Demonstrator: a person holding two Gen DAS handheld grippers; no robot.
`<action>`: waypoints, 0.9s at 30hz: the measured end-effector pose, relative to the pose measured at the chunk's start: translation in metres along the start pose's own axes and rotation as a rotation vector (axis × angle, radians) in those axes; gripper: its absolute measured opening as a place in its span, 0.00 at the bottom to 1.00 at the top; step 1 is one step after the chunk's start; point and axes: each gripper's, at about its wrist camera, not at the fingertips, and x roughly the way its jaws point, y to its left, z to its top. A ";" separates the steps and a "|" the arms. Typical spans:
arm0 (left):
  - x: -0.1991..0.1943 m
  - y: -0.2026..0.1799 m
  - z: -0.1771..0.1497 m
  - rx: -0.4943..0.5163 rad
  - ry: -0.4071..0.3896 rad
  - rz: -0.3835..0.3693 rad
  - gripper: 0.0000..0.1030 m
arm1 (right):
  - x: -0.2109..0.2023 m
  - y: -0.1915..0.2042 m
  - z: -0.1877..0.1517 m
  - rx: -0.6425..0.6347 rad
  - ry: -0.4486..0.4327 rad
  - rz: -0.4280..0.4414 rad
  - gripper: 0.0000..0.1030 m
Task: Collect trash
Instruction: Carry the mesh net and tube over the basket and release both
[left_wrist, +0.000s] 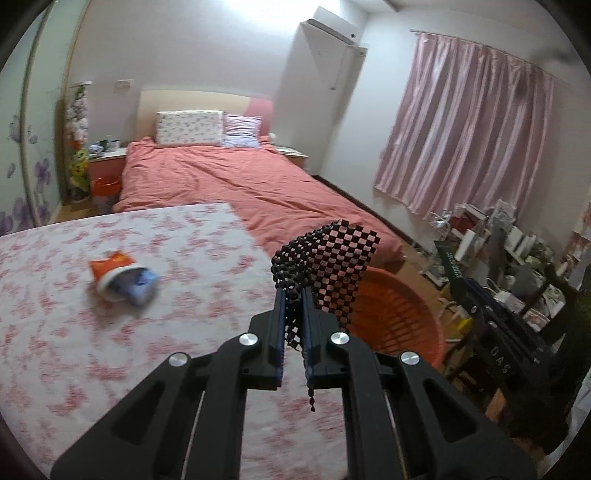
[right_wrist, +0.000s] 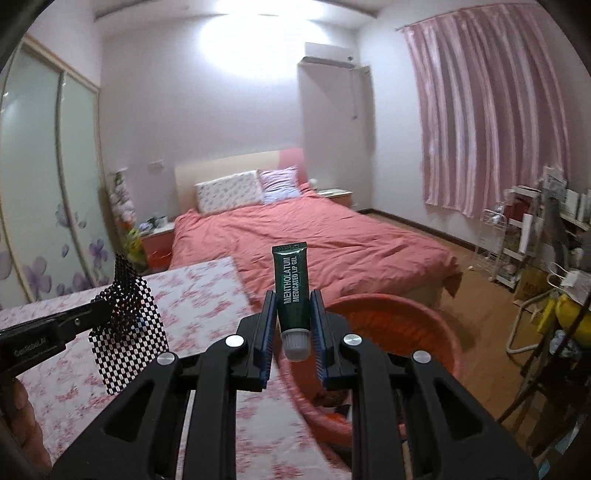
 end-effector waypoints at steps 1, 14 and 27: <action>0.005 -0.008 0.000 0.005 0.003 -0.015 0.09 | 0.001 -0.006 0.000 0.011 -0.005 -0.009 0.18; 0.070 -0.073 -0.003 0.036 0.069 -0.154 0.09 | 0.016 -0.066 -0.009 0.126 0.001 -0.074 0.18; 0.132 -0.105 -0.005 0.073 0.129 -0.225 0.09 | 0.031 -0.092 -0.017 0.201 0.010 -0.080 0.18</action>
